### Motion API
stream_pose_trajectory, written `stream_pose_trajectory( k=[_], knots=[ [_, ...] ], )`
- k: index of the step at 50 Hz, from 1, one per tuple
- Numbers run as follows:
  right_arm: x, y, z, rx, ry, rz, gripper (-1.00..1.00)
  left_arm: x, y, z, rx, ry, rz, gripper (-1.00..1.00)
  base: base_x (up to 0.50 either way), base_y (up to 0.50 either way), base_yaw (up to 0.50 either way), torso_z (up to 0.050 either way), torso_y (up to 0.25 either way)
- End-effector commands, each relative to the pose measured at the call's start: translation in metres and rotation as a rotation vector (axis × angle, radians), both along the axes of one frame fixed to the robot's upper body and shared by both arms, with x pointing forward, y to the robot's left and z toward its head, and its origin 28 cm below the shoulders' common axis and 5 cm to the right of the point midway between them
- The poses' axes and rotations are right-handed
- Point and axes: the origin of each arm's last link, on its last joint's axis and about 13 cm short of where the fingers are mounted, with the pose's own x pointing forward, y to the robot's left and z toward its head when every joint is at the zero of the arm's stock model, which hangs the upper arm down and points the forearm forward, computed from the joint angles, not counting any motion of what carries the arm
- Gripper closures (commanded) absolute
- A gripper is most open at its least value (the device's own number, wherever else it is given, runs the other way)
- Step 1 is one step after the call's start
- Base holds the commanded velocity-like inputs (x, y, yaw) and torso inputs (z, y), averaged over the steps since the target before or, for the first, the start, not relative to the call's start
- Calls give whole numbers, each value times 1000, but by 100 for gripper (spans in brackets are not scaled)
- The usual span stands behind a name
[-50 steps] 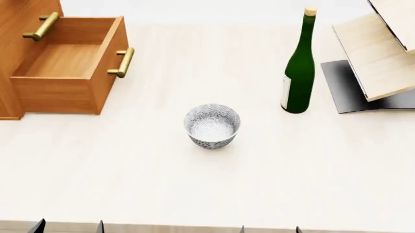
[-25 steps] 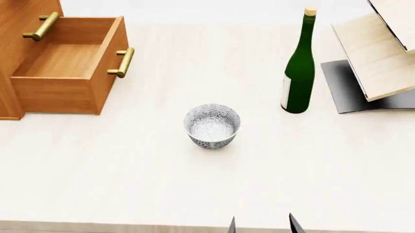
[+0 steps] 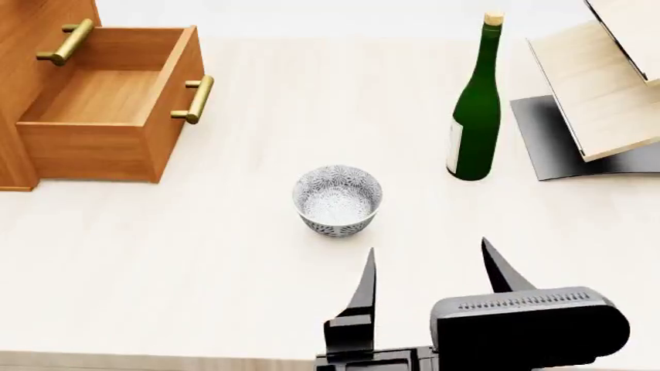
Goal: Put the bowl in the bottom drawer of the cabinet and close it.
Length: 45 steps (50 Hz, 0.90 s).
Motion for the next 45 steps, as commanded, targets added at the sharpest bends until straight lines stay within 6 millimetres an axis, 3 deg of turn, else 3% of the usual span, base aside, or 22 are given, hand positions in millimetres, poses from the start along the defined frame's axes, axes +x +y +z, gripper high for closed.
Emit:
stream_pose_trajectory(
  k=[1,11,45],
  knots=[
    [-8,-3,31,21,-51,4,-100,-3,0,0,-9,-1,-4,-100,0,0,0,0,0],
    [-8,-3,38,12,-74,-5,-100,-4,0,0,-8,-3,-7,-100,0,78,0,0,0],
    [-10,-3,35,66,-62,4,-100,-3,0,-1,-15,-5,-18,-100,0,500,0,0,0]
  ],
)
